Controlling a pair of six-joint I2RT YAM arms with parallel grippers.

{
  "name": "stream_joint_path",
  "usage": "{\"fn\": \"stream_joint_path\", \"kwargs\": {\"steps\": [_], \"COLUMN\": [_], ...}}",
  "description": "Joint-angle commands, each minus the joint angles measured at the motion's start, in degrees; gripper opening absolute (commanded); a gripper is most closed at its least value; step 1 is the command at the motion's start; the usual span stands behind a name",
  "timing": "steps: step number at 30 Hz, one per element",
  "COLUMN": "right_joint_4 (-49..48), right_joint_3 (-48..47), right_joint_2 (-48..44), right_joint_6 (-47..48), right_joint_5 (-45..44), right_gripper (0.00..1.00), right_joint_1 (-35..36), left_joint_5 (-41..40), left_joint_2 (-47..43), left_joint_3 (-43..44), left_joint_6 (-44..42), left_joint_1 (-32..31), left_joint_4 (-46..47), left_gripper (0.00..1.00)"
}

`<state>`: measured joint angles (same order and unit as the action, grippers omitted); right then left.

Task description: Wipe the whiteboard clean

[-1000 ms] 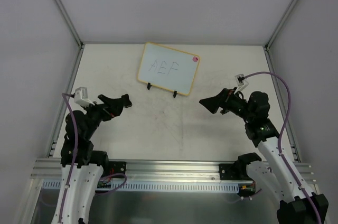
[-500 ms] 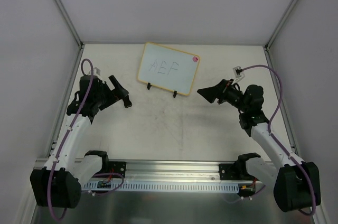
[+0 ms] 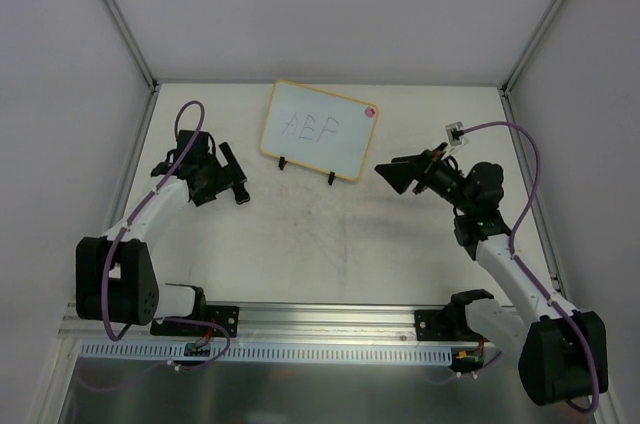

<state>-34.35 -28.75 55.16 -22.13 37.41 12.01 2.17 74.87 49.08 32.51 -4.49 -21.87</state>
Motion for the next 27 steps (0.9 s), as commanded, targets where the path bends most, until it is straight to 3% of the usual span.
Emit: {"fn": "stream_joint_path", "kwargs": {"steps": [1, 7, 13, 27], "right_joint_4": [-5.29, -6.43, -21.0, -28.22], "right_joint_3": [-1.3, -3.24, -7.18, -17.48], "right_joint_2": [0.74, 3.98, 13.65, 35.27], "right_joint_6": [1.65, 4.55, 1.31, 6.05], "right_joint_5": [-0.85, -3.83, -1.2, 5.92], "right_gripper": [0.99, 0.99, 0.99, 0.98], "right_joint_1": [-0.15, -0.15, -3.12, -7.18], "left_joint_5": [-3.74, -0.96, 0.11, -0.86], "left_joint_2": [2.89, 11.77, 17.05, 19.08], "left_joint_3": [3.74, 10.76, 12.97, 12.62], "left_joint_6": [-0.69, -2.72, -2.37, -3.33], "left_joint_1": [-0.78, -1.05, -1.83, -3.59], "left_joint_4": [-0.02, -0.37, -1.07, -1.25], "left_gripper": [0.98, 0.98, 0.98, 0.99]}}
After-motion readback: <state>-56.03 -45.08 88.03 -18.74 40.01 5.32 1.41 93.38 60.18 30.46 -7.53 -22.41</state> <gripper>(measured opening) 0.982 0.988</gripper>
